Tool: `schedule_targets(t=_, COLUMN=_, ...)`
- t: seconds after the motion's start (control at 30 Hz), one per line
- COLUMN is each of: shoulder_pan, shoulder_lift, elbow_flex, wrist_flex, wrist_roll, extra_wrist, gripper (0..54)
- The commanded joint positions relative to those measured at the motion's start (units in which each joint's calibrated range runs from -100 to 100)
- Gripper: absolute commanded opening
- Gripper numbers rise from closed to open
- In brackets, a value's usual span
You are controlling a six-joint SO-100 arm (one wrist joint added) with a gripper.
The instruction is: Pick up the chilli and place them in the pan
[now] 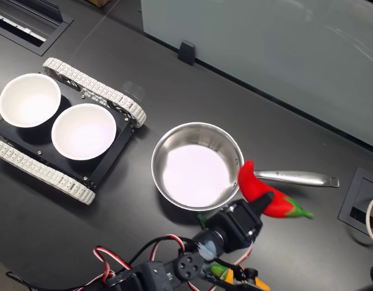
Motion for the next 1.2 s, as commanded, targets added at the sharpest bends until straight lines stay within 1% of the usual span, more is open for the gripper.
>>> schedule_targets(t=0.0, shoulder_pan=-3.9, shoulder_lift=-3.7, elbow_flex=-3.8, wrist_flex=1.6, wrist_roll=0.1, extra_wrist=-0.2, gripper=0.1)
schedule_targets(t=0.13, shoulder_pan=-7.1, shoulder_lift=-4.9, elbow_flex=-3.8, wrist_flex=2.5, wrist_roll=-0.4, extra_wrist=0.5, gripper=0.1)
schedule_targets(t=0.2, shoulder_pan=-9.6, shoulder_lift=-5.8, elbow_flex=-3.3, wrist_flex=2.6, wrist_roll=-0.7, extra_wrist=1.9, gripper=0.1)
schedule_targets(t=0.27, shoulder_pan=-11.5, shoulder_lift=-6.4, elbow_flex=-2.7, wrist_flex=2.5, wrist_roll=-0.9, extra_wrist=2.4, gripper=0.1)
schedule_targets(t=0.33, shoulder_pan=-14.4, shoulder_lift=-7.1, elbow_flex=-1.9, wrist_flex=2.3, wrist_roll=-1.1, extra_wrist=4.2, gripper=0.1)
schedule_targets(t=0.4, shoulder_pan=-16.8, shoulder_lift=-7.6, elbow_flex=-1.2, wrist_flex=2.2, wrist_roll=-1.1, extra_wrist=5.3, gripper=0.1)
schedule_targets(t=0.6, shoulder_pan=-22.0, shoulder_lift=-9.2, elbow_flex=2.1, wrist_flex=1.5, wrist_roll=-0.7, extra_wrist=5.9, gripper=0.1)
schedule_targets(t=0.7, shoulder_pan=-24.3, shoulder_lift=-10.0, elbow_flex=4.7, wrist_flex=0.6, wrist_roll=-0.6, extra_wrist=6.3, gripper=0.1)
schedule_targets(t=0.9, shoulder_pan=-28.7, shoulder_lift=-11.8, elbow_flex=10.5, wrist_flex=-1.6, wrist_roll=-0.8, extra_wrist=8.2, gripper=0.1)
schedule_targets(t=1.17, shoulder_pan=-31.0, shoulder_lift=-13.5, elbow_flex=18.4, wrist_flex=-5.9, wrist_roll=-0.5, extra_wrist=9.5, gripper=0.1)
